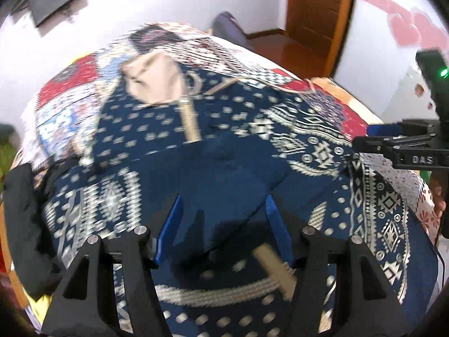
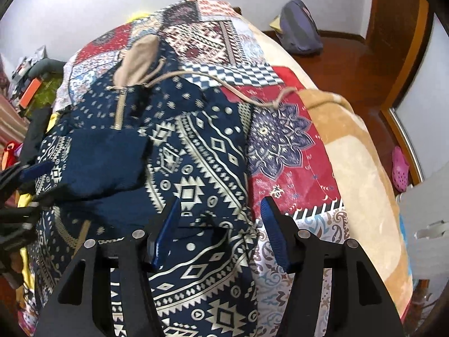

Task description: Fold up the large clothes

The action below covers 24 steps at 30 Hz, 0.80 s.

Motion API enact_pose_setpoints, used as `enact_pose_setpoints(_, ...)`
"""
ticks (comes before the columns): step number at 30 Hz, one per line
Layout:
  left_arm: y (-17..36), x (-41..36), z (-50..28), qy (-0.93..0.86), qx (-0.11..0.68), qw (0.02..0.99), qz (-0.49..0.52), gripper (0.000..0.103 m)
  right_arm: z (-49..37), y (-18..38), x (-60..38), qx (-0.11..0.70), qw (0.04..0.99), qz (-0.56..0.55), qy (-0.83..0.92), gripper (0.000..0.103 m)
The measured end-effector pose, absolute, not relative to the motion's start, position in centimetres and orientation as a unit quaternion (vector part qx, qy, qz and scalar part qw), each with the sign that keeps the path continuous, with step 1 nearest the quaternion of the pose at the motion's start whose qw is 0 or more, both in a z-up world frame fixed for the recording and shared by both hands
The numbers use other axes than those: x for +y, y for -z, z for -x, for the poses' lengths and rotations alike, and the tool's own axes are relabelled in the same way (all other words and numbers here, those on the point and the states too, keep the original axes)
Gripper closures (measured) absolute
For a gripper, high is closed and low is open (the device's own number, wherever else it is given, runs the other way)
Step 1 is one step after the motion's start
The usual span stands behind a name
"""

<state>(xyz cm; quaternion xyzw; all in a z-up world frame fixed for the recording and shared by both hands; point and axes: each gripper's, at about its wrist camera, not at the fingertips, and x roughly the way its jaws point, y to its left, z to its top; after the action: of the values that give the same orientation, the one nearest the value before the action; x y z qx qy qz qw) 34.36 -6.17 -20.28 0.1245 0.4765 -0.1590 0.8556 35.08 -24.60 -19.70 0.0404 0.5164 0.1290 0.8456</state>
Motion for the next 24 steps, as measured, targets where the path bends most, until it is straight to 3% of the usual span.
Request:
enact_pose_setpoints(10, 26.1, -9.5, -37.6, 0.165, 0.53, 0.821, -0.136, 0.043, -34.9, 20.2, -23.5, 0.517, 0.843, -0.023, -0.145, 0.048)
enact_pose_setpoints(12, 26.0, -9.1, -37.9, 0.163, 0.527, 0.825, -0.124, 0.052, -34.9, 20.5, -23.5, 0.52, 0.842, -0.024, -0.144, 0.048)
enact_pose_setpoints(15, 25.6, -8.3, -38.3, 0.166, 0.525, 0.828, -0.105, 0.087, -35.1, 20.7, -23.5, 0.523, 0.84, -0.027, -0.143, 0.048)
enact_pose_setpoints(17, 24.9, -7.6, -38.2, 0.165, 0.523, 0.831, -0.089, 0.092, -35.2, 20.7, -23.5, 0.525, 0.839, -0.03, -0.141, 0.048)
enact_pose_setpoints(24, 18.8, -3.6, -36.2, 0.153, 0.458, 0.875, -0.026, 0.093, -35.7, 20.3, -22.8, 0.521, 0.84, -0.035, -0.145, 0.048)
